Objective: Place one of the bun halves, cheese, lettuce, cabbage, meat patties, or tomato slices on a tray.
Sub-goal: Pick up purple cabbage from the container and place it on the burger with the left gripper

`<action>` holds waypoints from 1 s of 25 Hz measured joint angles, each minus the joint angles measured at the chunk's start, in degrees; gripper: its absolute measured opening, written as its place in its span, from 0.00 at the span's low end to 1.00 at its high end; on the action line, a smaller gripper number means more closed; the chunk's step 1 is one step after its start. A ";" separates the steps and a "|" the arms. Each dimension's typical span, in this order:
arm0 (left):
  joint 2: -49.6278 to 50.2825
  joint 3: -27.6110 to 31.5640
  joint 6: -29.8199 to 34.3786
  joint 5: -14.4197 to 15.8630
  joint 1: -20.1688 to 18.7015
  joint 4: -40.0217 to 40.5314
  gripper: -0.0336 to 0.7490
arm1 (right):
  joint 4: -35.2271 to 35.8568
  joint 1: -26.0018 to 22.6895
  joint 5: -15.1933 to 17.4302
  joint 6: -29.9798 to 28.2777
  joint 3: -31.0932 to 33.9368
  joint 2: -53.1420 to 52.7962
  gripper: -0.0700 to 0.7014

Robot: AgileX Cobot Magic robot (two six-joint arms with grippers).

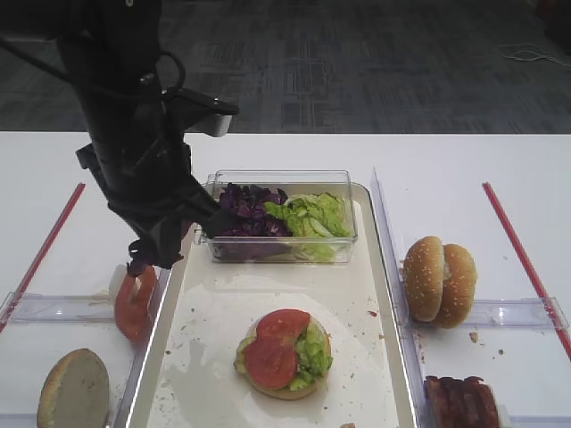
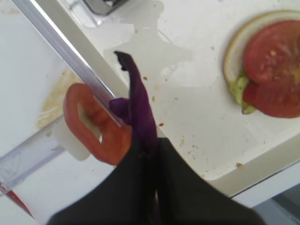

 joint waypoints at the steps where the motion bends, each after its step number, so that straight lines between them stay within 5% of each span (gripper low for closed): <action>1: -1.50 1.30 -0.02 0.00 -0.10 -0.31 0.10 | 0.00 0.00 0.00 0.00 0.00 0.00 0.98; 10: -4.96 3.03 0.30 0.12 -1.66 -0.47 0.10 | 0.00 0.00 0.00 0.00 0.00 0.00 0.98; 20: -4.40 3.03 0.30 -0.33 -16.27 -3.33 0.10 | 0.00 0.00 0.00 0.00 0.00 0.00 0.98; 25: -3.25 3.03 0.19 -2.63 -17.44 -3.33 0.10 | 0.00 0.00 0.00 0.00 0.00 0.00 0.98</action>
